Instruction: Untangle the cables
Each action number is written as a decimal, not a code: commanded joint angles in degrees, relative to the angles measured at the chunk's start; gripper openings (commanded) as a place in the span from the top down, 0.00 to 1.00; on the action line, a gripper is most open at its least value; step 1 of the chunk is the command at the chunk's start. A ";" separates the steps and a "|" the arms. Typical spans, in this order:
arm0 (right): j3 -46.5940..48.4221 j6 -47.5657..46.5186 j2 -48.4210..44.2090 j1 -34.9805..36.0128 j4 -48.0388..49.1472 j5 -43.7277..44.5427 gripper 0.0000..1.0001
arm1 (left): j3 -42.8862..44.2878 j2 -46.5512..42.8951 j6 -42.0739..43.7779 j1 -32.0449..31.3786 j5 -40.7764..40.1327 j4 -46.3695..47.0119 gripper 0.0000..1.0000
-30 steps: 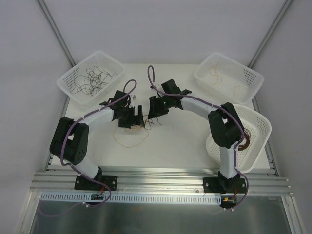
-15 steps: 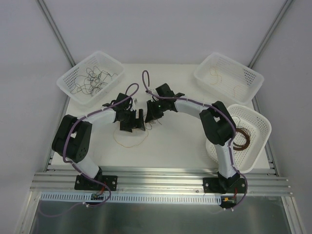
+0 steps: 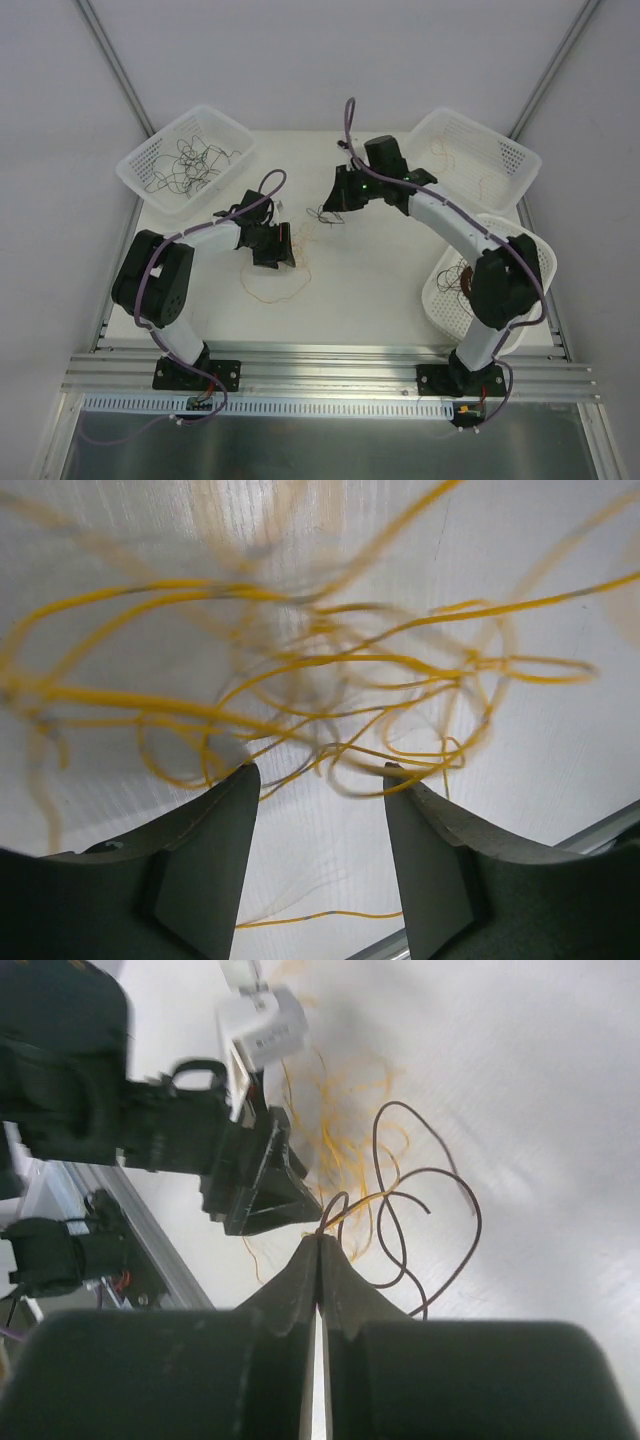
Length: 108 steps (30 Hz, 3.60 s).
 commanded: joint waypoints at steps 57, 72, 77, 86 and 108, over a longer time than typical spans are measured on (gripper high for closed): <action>-9.17 2.96 -27.97 -6.04 -1.37 7.64 0.99 | -2.93 -25.87 5.39 -1.23 7.25 10.61 0.01; -9.59 -6.46 -39.64 -18.59 -23.34 29.78 0.99 | -3.99 -25.69 4.68 -1.23 -7.69 6.83 0.01; -13.29 -4.97 -43.00 -22.90 -29.32 38.23 0.99 | -2.94 -24.46 5.12 -1.14 -10.07 5.43 0.01; -25.75 2.94 -45.90 -31.87 -31.88 46.05 0.99 | -1.97 -23.06 6.17 -1.23 -10.60 4.02 0.01; -19.19 -6.54 -28.78 -18.61 -16.94 22.34 0.00 | -4.69 -24.28 5.56 -1.23 -10.51 2.70 0.01</action>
